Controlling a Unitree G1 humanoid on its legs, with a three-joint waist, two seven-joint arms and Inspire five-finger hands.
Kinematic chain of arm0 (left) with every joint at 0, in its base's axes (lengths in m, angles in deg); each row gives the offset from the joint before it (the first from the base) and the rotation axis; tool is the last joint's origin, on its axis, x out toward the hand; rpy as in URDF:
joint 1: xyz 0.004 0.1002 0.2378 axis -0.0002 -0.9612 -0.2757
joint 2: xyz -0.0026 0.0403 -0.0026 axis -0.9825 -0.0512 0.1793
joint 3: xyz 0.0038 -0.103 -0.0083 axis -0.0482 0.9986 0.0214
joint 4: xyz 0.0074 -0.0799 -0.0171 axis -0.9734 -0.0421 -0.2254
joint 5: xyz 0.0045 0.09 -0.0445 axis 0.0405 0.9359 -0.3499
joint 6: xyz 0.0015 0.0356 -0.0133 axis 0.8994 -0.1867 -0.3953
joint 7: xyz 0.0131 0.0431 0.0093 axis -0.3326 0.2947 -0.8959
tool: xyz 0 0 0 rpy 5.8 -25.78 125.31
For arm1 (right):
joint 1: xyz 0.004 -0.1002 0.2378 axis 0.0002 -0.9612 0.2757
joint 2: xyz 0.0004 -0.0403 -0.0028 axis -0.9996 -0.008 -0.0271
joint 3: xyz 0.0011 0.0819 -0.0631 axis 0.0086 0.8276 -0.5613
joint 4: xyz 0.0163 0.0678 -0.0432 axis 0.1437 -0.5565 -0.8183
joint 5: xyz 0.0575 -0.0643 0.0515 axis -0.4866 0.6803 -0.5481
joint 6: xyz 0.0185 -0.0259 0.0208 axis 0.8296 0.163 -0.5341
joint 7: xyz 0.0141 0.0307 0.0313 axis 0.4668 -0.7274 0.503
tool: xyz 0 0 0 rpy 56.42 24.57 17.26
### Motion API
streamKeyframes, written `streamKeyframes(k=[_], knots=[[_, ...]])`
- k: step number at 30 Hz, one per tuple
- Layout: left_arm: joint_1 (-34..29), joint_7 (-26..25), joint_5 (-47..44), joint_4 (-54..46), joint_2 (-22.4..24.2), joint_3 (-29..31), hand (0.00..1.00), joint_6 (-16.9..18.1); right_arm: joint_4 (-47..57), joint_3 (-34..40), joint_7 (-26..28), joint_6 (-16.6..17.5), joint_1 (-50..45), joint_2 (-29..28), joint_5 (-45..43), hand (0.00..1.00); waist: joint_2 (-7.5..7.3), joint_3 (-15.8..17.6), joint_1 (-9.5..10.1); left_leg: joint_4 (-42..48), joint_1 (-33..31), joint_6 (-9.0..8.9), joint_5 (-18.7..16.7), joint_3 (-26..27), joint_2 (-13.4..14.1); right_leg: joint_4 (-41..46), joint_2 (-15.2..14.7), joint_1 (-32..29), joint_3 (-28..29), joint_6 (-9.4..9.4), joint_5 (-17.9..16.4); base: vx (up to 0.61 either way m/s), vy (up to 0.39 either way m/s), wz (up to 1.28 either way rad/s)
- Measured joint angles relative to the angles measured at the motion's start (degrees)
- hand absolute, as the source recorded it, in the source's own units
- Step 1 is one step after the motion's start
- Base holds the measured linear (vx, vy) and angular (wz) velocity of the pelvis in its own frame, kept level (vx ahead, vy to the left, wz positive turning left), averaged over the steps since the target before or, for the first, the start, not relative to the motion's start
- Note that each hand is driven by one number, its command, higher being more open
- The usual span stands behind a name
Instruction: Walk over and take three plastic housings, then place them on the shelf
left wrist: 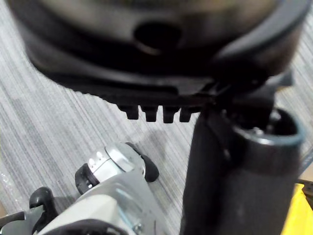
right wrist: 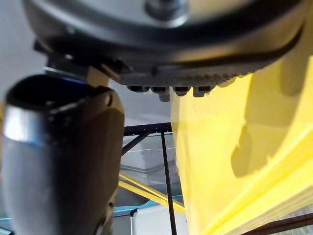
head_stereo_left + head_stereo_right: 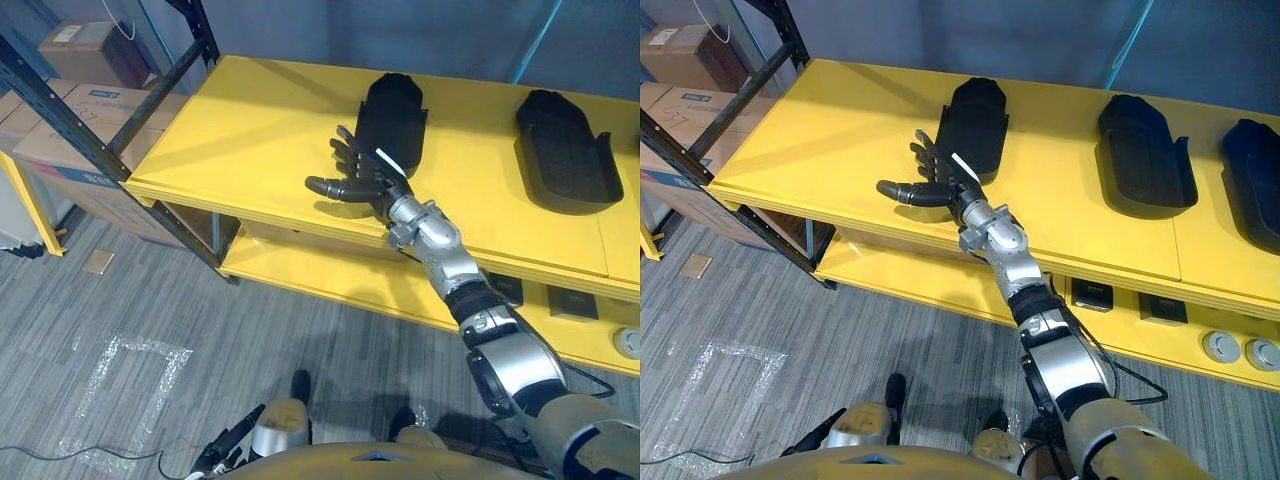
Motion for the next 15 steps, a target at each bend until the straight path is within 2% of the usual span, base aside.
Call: streamKeyframes(k=[4, 9, 15], knots=[[-0.02, -0.02, -0.05, -0.18, 0.07, -0.18, 1.00, -0.08, -1.07, 0.31, -1.76, 0.67, 1.16, 0.30, 4.30, 1.00, 0.33, 0.56, -0.02, 0.11, 0.00, 0.00, 0.00, -0.11, -0.01, 0.06, -0.02, 0.05, -0.07, 0.00, 0.00, 0.00, 0.000, 0.00], [-0.01, -0.01, -0.26, -0.18, 0.05, -0.45, 1.00, 0.01, -1.53, 0.31, -1.37, 1.56, 1.27, 0.43, 4.16, 1.00, 0.32, 0.71, 0.10, 0.09, -0.02, 0.00, -0.01, -0.14, -0.03, 0.05, -0.03, 0.03, -0.11, 0.01, -0.02, 0.00, 0.000, 0.00], [0.00, 0.07, -0.26, -0.19, 0.05, -0.35, 1.00, 0.12, -1.52, -0.25, 3.24, 2.23, 1.26, 0.44, 1.98, 1.00, 0.17, 1.00, -0.03, -0.01, -0.05, -0.02, -0.03, -0.08, 0.01, -0.04, 0.02, -0.09, -0.03, 0.00, -0.02, 0.00, 0.000, 0.00]])
